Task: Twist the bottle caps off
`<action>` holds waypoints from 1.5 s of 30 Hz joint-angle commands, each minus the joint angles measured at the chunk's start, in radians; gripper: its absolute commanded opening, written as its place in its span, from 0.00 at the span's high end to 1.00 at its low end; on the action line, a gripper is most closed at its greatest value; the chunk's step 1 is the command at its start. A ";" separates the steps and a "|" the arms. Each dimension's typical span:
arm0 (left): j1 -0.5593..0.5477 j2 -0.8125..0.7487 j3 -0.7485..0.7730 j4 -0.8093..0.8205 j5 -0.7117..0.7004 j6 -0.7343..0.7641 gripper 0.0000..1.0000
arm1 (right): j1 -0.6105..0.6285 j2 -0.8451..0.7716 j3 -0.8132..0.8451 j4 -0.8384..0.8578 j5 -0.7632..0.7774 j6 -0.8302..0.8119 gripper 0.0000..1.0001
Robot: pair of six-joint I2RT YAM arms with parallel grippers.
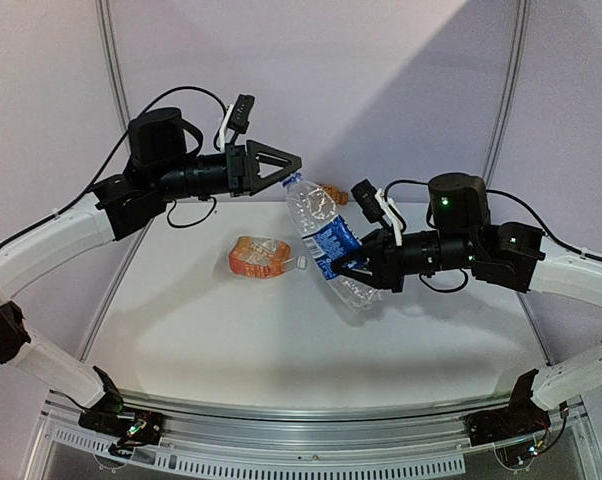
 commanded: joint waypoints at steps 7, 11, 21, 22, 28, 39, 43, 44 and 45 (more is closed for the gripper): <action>0.002 0.031 0.026 -0.076 -0.030 -0.015 0.78 | -0.006 0.025 0.031 0.010 0.013 0.003 1.00; -0.004 0.051 0.026 -0.110 -0.089 -0.082 0.83 | -0.007 0.057 0.079 -0.078 0.190 -0.055 1.00; -0.043 0.164 0.222 -0.559 -0.486 -0.417 0.83 | 0.052 0.246 0.269 -0.236 0.797 -0.276 1.00; -0.045 0.172 0.242 -0.594 -0.497 -0.438 0.82 | 0.071 0.260 0.286 -0.236 0.841 -0.316 1.00; -0.047 0.211 0.326 -0.721 -0.504 -0.518 0.77 | 0.105 0.327 0.328 -0.236 0.961 -0.357 1.00; -0.047 0.073 0.174 -0.501 -0.488 -0.482 0.05 | 0.105 0.277 0.244 -0.210 0.857 -0.277 1.00; -0.040 -0.058 0.059 -0.405 -0.521 -0.423 0.01 | 0.104 0.264 0.230 -0.221 0.854 -0.236 1.00; -0.038 -0.088 0.033 -0.388 -0.527 -0.403 0.01 | 0.102 0.254 0.225 -0.220 0.846 -0.224 1.00; -0.037 -0.116 0.005 -0.367 -0.530 -0.374 0.01 | 0.097 0.244 0.221 -0.220 0.830 -0.220 1.00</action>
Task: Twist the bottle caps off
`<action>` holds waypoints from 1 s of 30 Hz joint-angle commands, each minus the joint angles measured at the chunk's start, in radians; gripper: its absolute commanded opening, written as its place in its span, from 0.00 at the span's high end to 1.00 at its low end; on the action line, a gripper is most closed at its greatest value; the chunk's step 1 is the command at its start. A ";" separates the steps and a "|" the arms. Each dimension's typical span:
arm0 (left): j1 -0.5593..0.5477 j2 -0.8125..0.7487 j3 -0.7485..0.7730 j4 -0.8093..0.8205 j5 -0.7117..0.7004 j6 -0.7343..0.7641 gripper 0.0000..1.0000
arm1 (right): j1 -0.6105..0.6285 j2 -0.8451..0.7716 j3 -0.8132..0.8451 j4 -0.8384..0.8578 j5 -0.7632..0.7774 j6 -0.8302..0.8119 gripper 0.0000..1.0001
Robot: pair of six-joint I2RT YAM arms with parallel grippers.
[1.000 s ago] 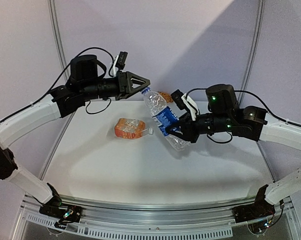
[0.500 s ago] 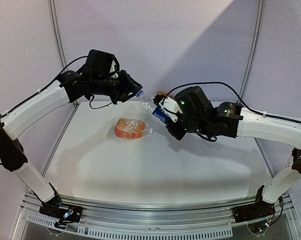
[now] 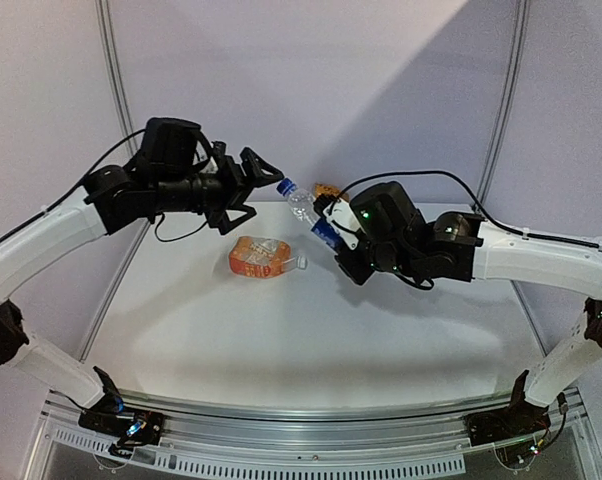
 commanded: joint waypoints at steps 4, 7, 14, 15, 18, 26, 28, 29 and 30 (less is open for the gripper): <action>0.016 -0.230 -0.201 0.190 -0.048 0.268 0.01 | -0.061 -0.111 -0.062 0.033 -0.194 0.165 1.00; 0.037 -0.316 -0.318 0.350 0.024 0.371 0.01 | -0.115 -0.191 -0.147 0.132 -0.443 0.217 1.00; 0.099 -0.301 -0.360 0.646 0.371 0.412 0.02 | -0.182 -0.325 -0.262 0.320 -0.917 0.327 1.00; 0.099 -0.278 -0.338 0.651 0.403 0.413 0.04 | -0.187 -0.326 -0.262 0.322 -0.944 0.333 1.00; 0.099 -0.204 -0.273 0.663 0.468 0.418 0.07 | -0.192 -0.320 -0.256 0.321 -0.987 0.342 1.00; 0.096 -0.044 -0.095 0.644 0.565 0.455 0.21 | -0.193 -0.298 -0.245 0.334 -1.024 0.369 1.00; 0.092 -0.022 -0.073 0.626 0.578 0.463 0.23 | -0.192 -0.296 -0.246 0.334 -1.023 0.375 1.00; 0.091 -0.014 -0.069 0.623 0.586 0.466 0.25 | -0.193 -0.297 -0.247 0.332 -1.023 0.377 1.00; 0.088 -0.009 -0.066 0.624 0.591 0.467 0.26 | -0.193 -0.297 -0.247 0.330 -1.023 0.379 1.00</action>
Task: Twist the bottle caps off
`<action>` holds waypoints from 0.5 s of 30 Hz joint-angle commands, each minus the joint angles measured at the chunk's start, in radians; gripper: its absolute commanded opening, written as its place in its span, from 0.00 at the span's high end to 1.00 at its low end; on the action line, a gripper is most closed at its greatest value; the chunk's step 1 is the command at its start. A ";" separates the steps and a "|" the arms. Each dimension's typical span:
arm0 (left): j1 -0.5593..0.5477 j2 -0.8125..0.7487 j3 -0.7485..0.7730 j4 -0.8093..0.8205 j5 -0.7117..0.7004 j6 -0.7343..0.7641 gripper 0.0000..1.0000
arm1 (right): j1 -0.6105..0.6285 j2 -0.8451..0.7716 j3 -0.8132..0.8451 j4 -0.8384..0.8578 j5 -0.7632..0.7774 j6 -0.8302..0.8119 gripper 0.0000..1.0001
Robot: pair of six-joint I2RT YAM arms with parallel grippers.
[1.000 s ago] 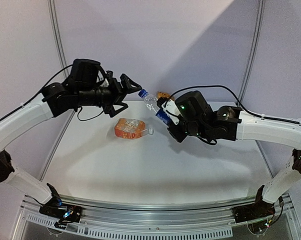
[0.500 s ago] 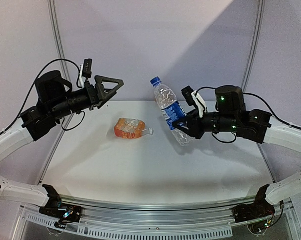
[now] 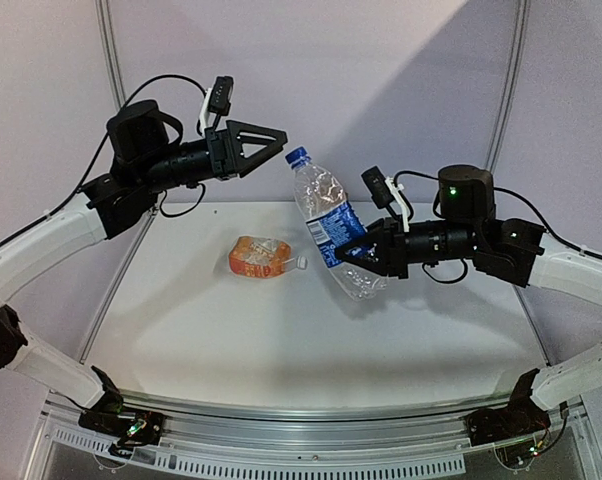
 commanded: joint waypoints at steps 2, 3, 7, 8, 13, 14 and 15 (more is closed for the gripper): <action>-0.006 0.036 0.038 -0.004 0.077 0.033 0.29 | -0.008 0.005 0.003 0.019 -0.028 0.027 1.00; -0.008 0.040 0.044 -0.009 0.081 0.036 0.30 | -0.008 0.004 0.002 0.019 -0.025 0.028 1.00; -0.013 0.054 0.063 -0.049 0.084 0.053 0.31 | -0.009 0.000 0.001 0.023 -0.021 0.034 1.00; -0.014 0.060 0.066 -0.052 0.086 0.055 0.31 | -0.009 0.001 0.000 0.023 -0.022 0.036 1.00; -0.018 0.095 0.104 -0.082 0.096 0.062 0.41 | -0.008 0.003 0.000 0.026 -0.021 0.041 1.00; -0.020 0.103 0.111 -0.087 0.098 0.065 0.43 | -0.008 0.003 0.001 0.027 -0.021 0.043 1.00; -0.021 0.107 0.118 -0.092 0.097 0.066 0.44 | -0.008 0.003 0.000 0.028 -0.020 0.044 1.00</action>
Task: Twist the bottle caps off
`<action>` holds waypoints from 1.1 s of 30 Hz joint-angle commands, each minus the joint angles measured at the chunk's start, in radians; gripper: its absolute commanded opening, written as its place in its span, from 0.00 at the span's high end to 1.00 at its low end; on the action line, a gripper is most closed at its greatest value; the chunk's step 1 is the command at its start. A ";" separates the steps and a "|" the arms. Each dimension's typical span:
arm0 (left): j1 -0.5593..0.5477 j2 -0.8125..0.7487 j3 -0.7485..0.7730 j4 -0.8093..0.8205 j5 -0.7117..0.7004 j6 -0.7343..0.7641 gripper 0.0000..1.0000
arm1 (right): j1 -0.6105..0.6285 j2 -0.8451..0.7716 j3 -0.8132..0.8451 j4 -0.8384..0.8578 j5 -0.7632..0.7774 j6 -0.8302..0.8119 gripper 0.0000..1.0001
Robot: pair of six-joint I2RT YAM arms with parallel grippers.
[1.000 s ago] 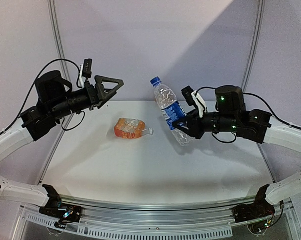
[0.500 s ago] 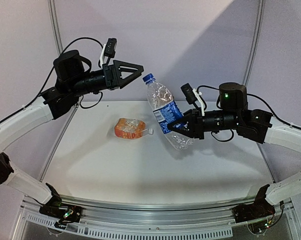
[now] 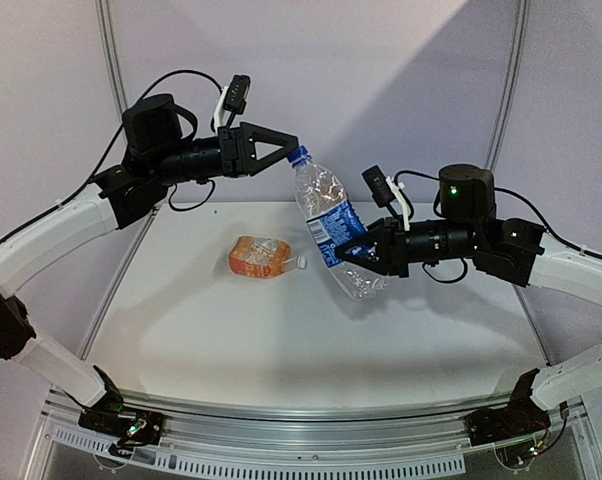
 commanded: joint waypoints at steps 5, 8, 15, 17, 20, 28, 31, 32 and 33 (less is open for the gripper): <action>-0.013 0.045 0.046 -0.076 0.004 0.028 0.47 | -0.005 0.001 0.001 0.024 0.000 0.022 1.00; -0.014 0.047 0.046 -0.082 0.004 0.029 0.58 | -0.005 0.001 0.000 0.025 0.002 0.023 1.00; -0.016 0.055 0.052 -0.139 -0.024 0.013 0.83 | -0.005 0.009 0.011 0.020 0.015 0.025 1.00; -0.020 0.060 0.059 -0.175 -0.056 -0.006 0.84 | -0.005 0.016 0.029 -0.004 0.064 0.019 1.00; -0.031 0.080 0.112 -0.291 -0.152 -0.057 0.85 | -0.006 0.046 0.082 -0.101 0.263 -0.032 1.00; -0.090 0.164 0.279 -0.640 -0.470 -0.313 0.81 | 0.067 0.211 0.270 -0.328 0.878 -0.230 1.00; -0.115 0.222 0.386 -0.763 -0.537 -0.372 0.80 | 0.111 0.266 0.308 -0.361 1.014 -0.300 1.00; -0.120 0.251 0.434 -0.818 -0.547 -0.388 0.79 | 0.120 0.277 0.324 -0.372 1.046 -0.306 1.00; -0.122 0.276 0.474 -0.856 -0.546 -0.402 0.79 | 0.125 0.296 0.334 -0.384 1.079 -0.309 1.00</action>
